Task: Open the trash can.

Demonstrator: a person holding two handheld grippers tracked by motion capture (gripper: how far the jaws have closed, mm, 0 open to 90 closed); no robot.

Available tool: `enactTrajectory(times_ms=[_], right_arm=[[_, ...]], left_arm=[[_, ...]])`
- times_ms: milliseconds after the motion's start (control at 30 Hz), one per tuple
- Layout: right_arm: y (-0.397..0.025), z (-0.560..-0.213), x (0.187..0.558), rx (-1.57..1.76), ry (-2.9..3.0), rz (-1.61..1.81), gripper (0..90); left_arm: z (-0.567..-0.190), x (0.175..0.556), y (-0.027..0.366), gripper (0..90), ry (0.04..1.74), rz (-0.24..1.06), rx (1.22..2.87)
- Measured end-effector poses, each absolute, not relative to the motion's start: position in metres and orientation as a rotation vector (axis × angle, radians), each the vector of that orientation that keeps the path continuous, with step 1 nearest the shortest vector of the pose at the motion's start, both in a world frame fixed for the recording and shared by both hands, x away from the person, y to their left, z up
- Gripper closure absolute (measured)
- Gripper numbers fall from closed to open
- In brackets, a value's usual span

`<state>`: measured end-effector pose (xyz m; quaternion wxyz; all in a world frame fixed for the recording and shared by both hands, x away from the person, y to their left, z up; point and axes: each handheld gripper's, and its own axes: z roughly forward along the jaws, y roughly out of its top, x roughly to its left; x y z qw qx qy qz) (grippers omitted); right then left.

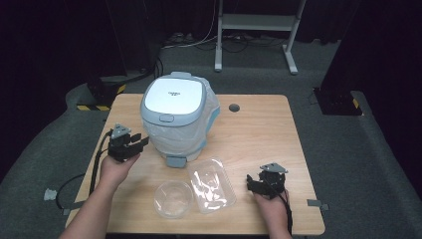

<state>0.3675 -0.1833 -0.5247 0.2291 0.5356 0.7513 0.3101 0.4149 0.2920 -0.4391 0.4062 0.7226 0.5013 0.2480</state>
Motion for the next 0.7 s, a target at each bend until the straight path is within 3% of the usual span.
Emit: enactTrajectory(times_ms=[700], right_arm=[[-0.183,-0.525,0.368,1.462,2.082,0.859,15.9]], left_arm=[[-0.440,0.423,0.267,60.3,1.250,0.598,1.803]])
